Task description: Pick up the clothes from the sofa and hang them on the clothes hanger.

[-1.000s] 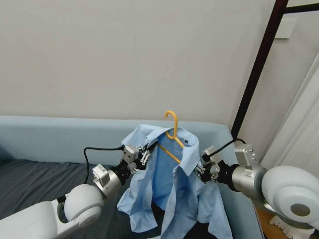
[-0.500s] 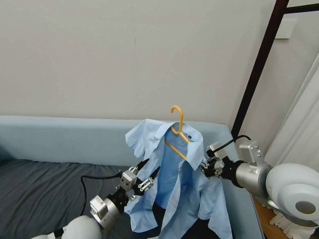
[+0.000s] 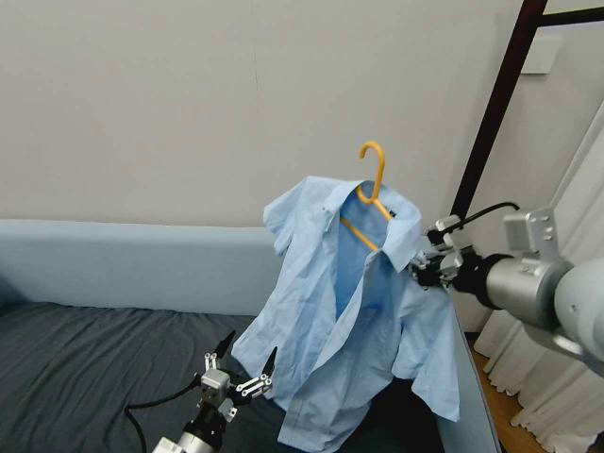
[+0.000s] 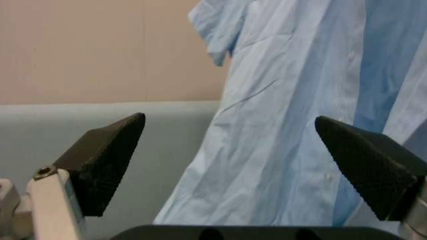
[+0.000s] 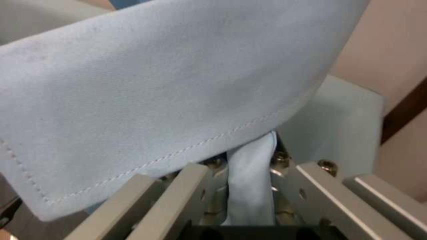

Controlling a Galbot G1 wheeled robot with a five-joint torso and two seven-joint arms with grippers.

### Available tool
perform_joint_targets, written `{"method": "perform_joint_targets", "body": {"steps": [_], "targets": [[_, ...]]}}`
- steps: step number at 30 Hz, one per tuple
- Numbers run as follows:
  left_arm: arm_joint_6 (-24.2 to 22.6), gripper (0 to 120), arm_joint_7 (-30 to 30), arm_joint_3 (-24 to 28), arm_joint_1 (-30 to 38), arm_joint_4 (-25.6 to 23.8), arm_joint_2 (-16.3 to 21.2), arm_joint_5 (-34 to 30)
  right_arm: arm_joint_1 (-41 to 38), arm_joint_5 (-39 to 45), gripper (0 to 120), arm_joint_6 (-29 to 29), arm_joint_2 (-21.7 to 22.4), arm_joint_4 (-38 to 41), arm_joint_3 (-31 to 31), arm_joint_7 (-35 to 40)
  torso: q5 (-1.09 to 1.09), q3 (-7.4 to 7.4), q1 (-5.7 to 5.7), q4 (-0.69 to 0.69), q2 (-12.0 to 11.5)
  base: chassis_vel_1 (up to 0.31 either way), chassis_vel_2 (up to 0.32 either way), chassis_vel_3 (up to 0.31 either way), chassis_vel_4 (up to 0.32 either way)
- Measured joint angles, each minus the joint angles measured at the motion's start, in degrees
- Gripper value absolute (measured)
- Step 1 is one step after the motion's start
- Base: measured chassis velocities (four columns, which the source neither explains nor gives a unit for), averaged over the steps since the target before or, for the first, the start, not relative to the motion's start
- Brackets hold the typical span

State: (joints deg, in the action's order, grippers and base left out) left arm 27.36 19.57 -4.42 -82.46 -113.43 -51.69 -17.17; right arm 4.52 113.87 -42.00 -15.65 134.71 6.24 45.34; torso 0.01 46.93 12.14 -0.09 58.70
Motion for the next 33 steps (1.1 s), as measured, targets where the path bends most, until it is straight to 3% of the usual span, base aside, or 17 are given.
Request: {"method": "perform_joint_targets", "body": {"steps": [6, 8, 13, 21, 33], "targets": [[2.3, 100, 0.0, -1.3, -2.1, 2.1, -5.6, 4.5, -4.3, 5.7, 2, 0.0, 3.1, -1.5, 0.6, 4.3, -0.01, 0.0, 0.0, 0.01, 0.0, 0.0, 0.0, 0.0, 0.0], [3.5, 100, -0.1, -1.6, -2.7, 3.2, -8.4, 6.9, -5.6, 9.9, 2, -0.1, 6.9, -1.8, 0.5, 7.4, 0.01, 0.01, 0.0, -0.01, 0.0, 0.0, 0.0, 0.0, 0.0], [3.9, 100, 0.0, -1.6, -3.5, 3.7, -10.7, 7.5, -8.0, 16.7, 2, -0.1, 12.8, -2.5, 0.2, 11.7, 0.01, 0.0, 0.0, 0.0, 0.0, 0.0, 0.0, 0.0, 0.0], [4.9, 100, 0.0, -1.1, -4.6, 4.3, -12.8, 8.9, -9.9, 19.6, 2, -0.1, 19.6, -6.2, -1.6, 15.4, 0.0, 0.0, 0.0, 0.01, 0.0, 0.0, 0.0, 0.0, 0.0], [4.9, 100, -0.3, -0.7, -8.1, 4.7, -12.8, 8.9, -9.7, 17.4, 2, -0.1, 24.4, -9.1, -2.7, 15.7, -0.01, 0.0, 0.0, -0.02, 0.0, 0.0, 0.0, 0.0, 0.0]]}}
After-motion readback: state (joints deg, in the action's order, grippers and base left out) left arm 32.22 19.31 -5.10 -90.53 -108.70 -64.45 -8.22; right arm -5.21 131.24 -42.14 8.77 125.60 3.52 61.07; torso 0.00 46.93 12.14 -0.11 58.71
